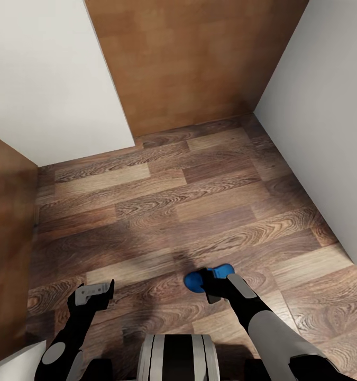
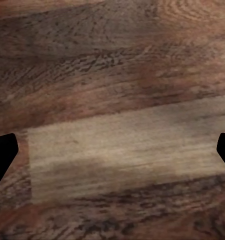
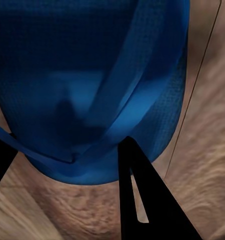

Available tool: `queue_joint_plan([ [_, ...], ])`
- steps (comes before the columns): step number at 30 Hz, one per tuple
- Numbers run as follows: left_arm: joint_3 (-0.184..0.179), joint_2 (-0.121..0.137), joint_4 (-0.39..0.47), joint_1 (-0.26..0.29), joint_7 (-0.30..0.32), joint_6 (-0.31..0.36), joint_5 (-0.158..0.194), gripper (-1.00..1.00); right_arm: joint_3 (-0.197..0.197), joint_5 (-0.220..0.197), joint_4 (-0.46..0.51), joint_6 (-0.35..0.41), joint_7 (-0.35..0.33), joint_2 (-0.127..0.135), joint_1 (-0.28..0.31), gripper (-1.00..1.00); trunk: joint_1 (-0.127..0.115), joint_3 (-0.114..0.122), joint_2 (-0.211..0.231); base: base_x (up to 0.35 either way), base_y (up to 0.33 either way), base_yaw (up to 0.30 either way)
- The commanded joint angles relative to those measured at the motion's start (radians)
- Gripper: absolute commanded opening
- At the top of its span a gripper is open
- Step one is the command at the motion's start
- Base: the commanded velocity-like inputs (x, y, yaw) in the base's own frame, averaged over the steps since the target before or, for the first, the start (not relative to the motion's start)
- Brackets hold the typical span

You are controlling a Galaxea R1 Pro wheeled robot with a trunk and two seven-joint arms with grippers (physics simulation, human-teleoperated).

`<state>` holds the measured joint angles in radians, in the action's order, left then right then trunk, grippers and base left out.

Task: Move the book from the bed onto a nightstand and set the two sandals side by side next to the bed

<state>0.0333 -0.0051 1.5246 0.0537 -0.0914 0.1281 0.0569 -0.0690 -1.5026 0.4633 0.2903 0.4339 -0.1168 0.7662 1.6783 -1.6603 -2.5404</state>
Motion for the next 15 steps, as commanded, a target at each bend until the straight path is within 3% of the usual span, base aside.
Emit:
queue_joint_plan([
  [1, 0.0, 0.0, 0.002, 0.0, -0.002, 0.005, 0.006, 1.0, -0.002, 0.015, 0.001, 0.001, 0.006, 0.002, 0.0, -1.0, 0.0, -0.001, 0.0, 0.0, 0.0, 0.0],
  [4, 0.0, 0.0, 0.002, 0.0, -0.002, 0.005, 0.006, 1.0, -0.002, 0.015, 0.001, 0.001, 0.006, 0.002, 0.0, -1.0, 0.0, -0.001, 0.0, 0.0, 0.0, 0.0],
  [15, 0.0, -0.001, 0.002, 0.0, -0.003, 0.005, 0.005, 1.0, -0.002, 0.015, 0.001, 0.001, 0.006, 0.002, 0.0, -1.0, -0.005, 0.042, 0.002, 0.0, 0.0, 0.0],
])
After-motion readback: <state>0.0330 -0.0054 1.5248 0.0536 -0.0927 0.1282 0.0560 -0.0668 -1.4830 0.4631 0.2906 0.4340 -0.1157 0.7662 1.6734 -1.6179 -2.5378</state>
